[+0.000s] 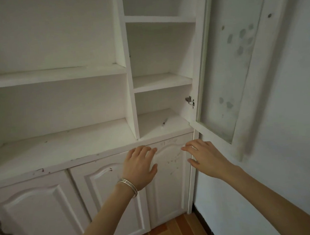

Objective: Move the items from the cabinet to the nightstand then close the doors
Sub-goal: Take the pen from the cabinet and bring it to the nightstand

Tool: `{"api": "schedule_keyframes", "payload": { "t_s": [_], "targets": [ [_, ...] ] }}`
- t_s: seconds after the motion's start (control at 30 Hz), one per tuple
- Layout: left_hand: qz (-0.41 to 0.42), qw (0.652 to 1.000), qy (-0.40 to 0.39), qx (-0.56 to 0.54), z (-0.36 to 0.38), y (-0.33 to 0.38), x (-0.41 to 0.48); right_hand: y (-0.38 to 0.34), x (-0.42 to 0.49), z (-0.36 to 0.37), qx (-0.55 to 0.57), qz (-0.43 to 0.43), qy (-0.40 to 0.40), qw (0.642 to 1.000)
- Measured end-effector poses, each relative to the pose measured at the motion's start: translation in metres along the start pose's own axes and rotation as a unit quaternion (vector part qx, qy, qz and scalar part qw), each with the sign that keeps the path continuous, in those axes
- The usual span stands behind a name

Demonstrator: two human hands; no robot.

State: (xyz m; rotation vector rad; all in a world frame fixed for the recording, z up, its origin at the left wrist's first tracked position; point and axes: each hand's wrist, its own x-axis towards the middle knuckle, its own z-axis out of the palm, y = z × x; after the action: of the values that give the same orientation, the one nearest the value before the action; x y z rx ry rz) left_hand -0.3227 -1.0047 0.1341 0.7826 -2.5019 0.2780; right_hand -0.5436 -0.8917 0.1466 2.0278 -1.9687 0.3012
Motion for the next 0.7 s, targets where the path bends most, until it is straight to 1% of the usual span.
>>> {"api": "schedule_keyframes", "payload": {
  "t_s": [0.17,0.3,0.4,0.53,0.7],
  "targets": [
    [-0.002,1.000,-0.003,-0.022,0.037,-0.047,0.080,0.043,0.083,0.020,-0.010,0.000,0.001,1.000],
    [0.026,0.999,-0.006,-0.032,0.074,-0.069,0.131,0.074,0.137,0.048,-0.005,0.010,-0.002,1.000],
    [0.027,0.998,-0.025,-0.054,0.106,-0.077,0.150,0.091,0.158,0.077,0.002,0.028,-0.040,0.999],
    [0.039,0.997,-0.039,-0.054,0.149,-0.092,0.167,0.119,0.189,0.114,0.013,0.038,-0.073,0.996],
    [0.016,0.996,-0.070,-0.043,0.198,-0.108,0.191,0.149,0.236,0.158,0.026,0.005,-0.084,0.996]
  ]
}}
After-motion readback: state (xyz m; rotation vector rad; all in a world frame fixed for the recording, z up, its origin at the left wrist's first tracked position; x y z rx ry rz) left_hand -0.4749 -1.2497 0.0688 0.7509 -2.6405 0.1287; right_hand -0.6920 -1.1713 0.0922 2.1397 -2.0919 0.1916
